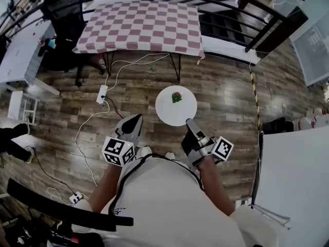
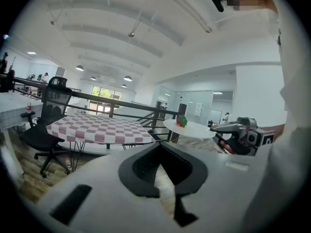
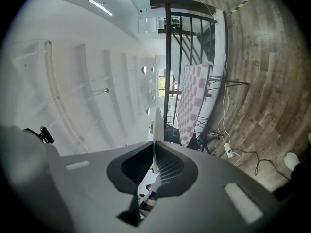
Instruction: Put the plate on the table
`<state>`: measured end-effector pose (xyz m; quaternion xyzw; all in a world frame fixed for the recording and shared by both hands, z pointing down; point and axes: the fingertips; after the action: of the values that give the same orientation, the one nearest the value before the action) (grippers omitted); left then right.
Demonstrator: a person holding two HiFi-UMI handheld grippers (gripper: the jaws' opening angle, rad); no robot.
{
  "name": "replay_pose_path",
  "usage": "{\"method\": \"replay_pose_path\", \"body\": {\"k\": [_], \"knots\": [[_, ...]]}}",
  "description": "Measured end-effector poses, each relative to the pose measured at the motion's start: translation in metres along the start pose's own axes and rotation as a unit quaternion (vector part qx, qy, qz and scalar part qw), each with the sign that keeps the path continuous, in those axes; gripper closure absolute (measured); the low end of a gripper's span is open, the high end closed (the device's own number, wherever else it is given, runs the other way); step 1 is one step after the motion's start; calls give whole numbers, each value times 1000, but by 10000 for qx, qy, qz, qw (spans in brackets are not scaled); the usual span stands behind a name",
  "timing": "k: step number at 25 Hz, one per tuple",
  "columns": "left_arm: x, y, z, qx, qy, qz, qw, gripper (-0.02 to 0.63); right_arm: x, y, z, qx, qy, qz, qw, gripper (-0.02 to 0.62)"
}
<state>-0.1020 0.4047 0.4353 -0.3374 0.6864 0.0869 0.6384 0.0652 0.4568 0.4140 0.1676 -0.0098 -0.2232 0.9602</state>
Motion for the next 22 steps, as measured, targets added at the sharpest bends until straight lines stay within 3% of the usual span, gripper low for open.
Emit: {"method": "replay_pose_path", "body": {"k": [22], "knots": [[-8,33,-97,79,99,29,9999,598,-45,-39,21,-150,169,246,9994,572]]}}
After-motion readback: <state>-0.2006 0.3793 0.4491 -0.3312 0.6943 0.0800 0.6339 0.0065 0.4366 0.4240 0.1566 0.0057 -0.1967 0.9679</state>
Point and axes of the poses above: the fingertips, and each gripper's own axes: y backward along the fingers, z to its right, x out of its top, and after that the axes turned 14 degrees about x, right-handed
